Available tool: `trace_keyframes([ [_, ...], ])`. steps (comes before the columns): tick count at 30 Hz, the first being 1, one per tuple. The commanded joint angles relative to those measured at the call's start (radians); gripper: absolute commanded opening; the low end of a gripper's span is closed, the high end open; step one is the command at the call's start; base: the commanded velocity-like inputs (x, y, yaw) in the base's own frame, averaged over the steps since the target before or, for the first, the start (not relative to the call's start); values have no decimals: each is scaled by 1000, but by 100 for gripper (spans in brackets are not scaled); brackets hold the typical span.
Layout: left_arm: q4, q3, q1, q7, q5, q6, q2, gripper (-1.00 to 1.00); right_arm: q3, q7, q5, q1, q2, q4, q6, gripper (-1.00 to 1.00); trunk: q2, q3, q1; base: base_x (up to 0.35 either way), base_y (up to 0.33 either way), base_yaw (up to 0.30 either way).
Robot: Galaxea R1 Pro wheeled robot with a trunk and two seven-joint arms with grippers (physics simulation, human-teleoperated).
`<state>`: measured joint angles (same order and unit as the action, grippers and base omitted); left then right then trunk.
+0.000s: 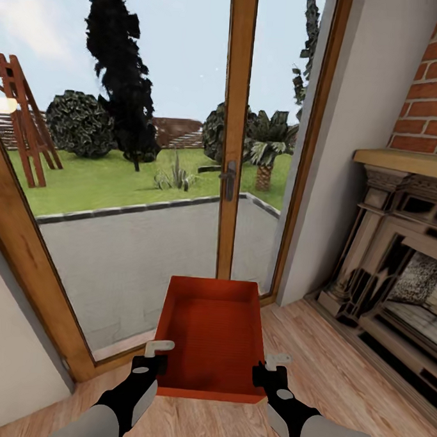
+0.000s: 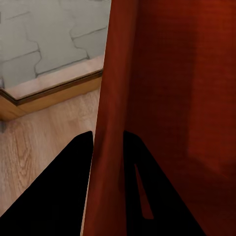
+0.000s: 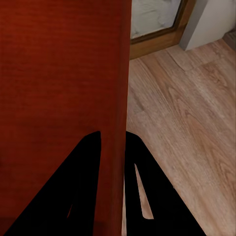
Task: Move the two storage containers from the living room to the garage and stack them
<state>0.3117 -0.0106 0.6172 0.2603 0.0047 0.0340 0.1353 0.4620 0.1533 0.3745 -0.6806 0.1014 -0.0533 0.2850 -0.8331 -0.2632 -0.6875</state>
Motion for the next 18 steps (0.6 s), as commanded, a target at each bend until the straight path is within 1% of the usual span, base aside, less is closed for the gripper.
trace_keyframes([
  [1, 29, 23, 1, 8, -16, 4, 0, -100, 3, 2, 21, -1, -1, 10, 6, -100, -1, 0, 0, 0, 0, 0],
  [18, 28, 22, 1, 8, -16, 4, 0, -100, 3, 2, 21, -1, -1, 10, 6, -100, -1, 28, 0, 0, 0, 0],
])
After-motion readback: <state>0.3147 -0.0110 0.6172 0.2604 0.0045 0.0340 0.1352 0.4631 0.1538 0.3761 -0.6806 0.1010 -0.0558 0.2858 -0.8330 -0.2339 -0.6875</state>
